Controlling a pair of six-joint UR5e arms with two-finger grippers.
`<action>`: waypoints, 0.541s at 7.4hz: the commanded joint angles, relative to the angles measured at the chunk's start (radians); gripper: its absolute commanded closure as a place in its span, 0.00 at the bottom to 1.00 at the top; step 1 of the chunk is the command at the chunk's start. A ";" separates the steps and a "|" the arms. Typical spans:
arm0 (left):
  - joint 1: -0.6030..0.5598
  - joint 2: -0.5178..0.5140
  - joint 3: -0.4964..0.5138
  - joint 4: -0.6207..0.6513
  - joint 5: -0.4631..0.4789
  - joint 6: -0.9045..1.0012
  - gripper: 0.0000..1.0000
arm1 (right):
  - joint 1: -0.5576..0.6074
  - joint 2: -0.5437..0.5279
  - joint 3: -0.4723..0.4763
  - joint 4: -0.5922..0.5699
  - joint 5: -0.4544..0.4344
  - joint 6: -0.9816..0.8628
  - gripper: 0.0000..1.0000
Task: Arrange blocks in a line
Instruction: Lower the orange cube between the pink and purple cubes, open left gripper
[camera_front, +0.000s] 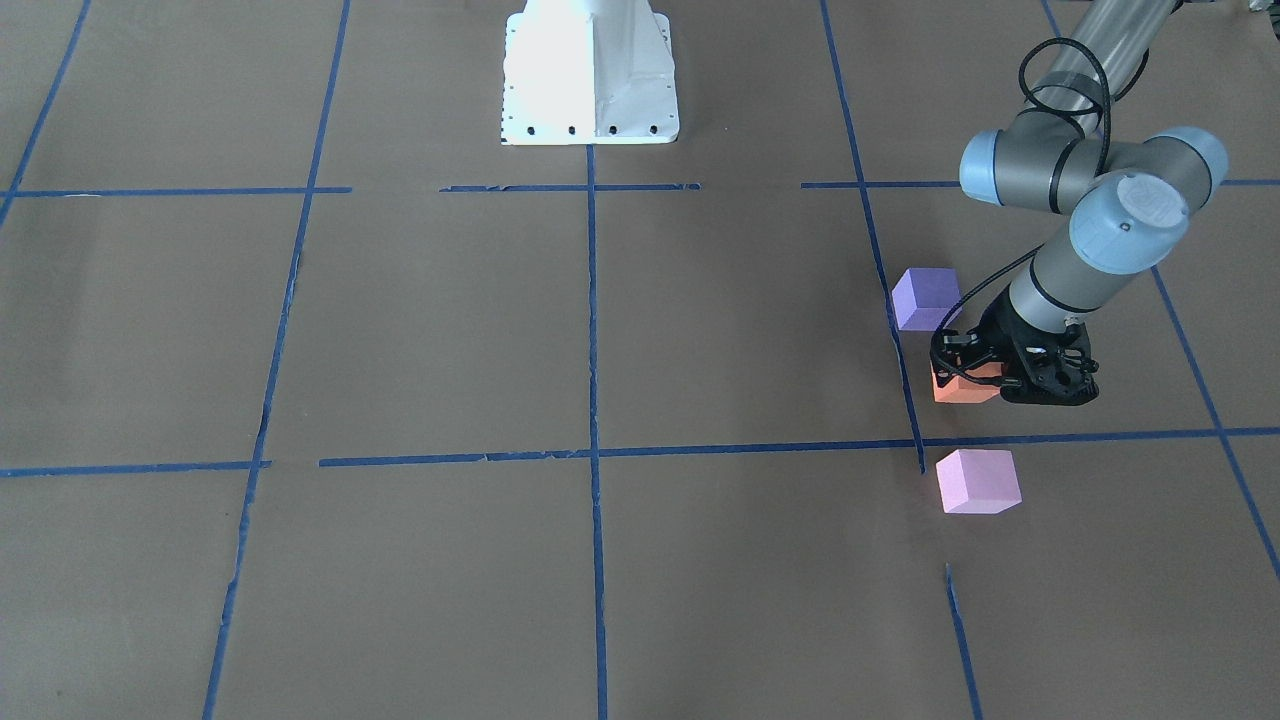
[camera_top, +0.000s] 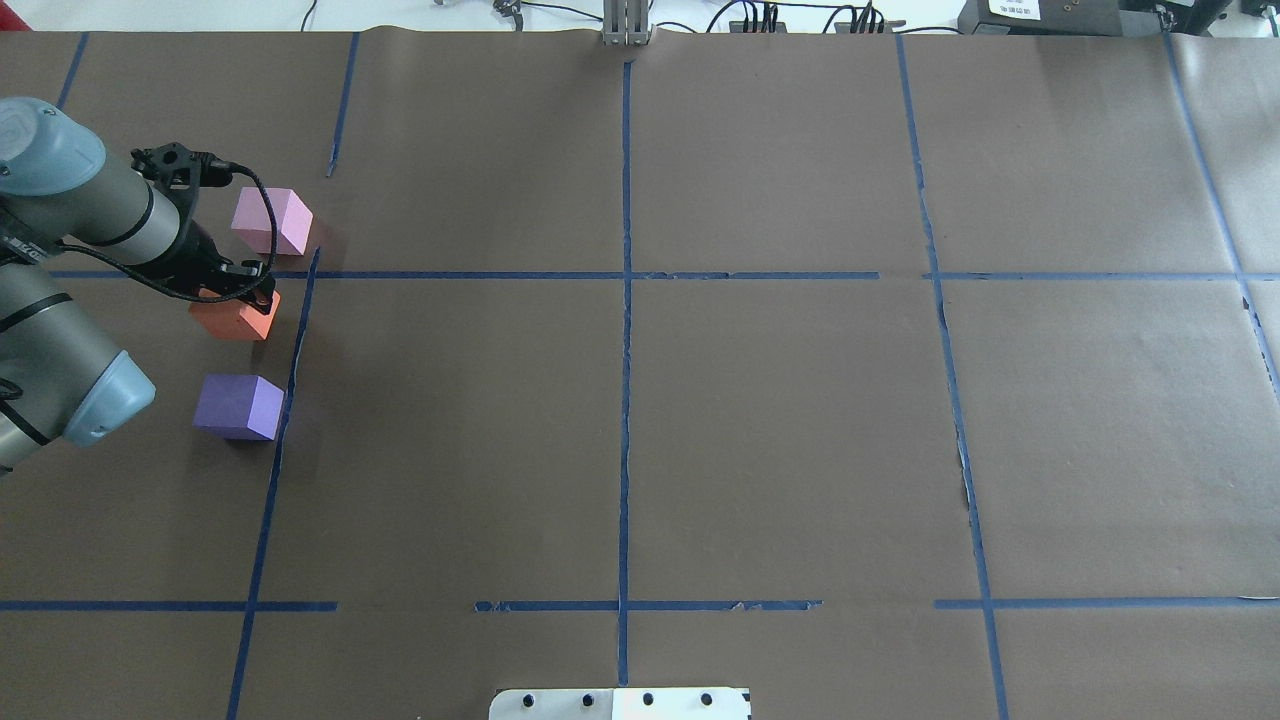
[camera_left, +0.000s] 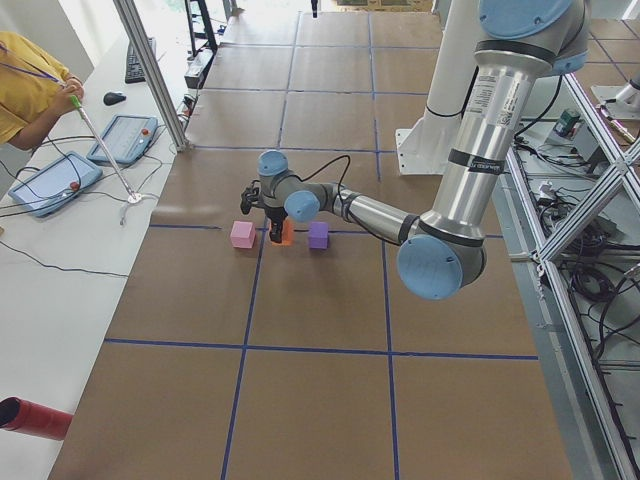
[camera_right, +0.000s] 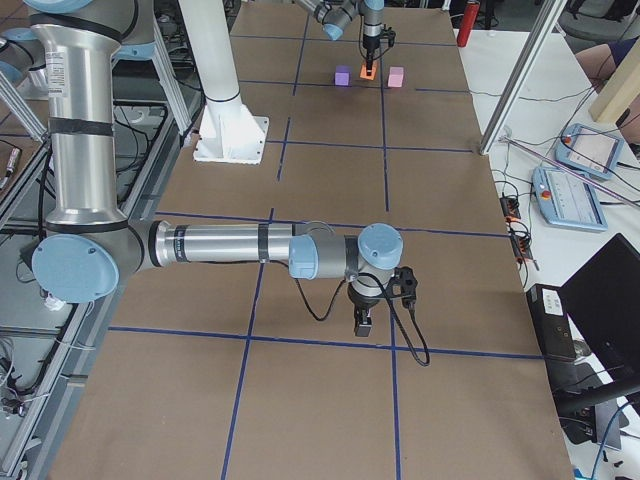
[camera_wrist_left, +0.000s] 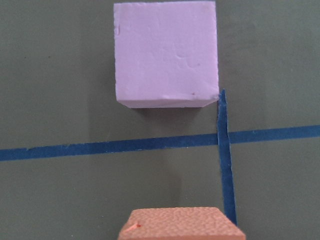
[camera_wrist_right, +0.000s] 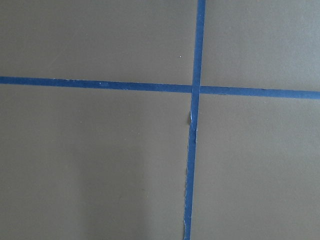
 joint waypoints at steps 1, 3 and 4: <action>0.001 -0.031 0.046 -0.042 0.000 -0.004 0.87 | 0.000 0.000 0.000 -0.001 0.000 0.000 0.00; 0.001 -0.043 0.082 -0.089 0.001 -0.057 0.86 | 0.000 0.000 0.000 0.001 0.000 0.000 0.00; 0.001 -0.042 0.082 -0.090 0.004 -0.057 0.86 | 0.000 0.000 0.000 -0.001 0.000 0.000 0.00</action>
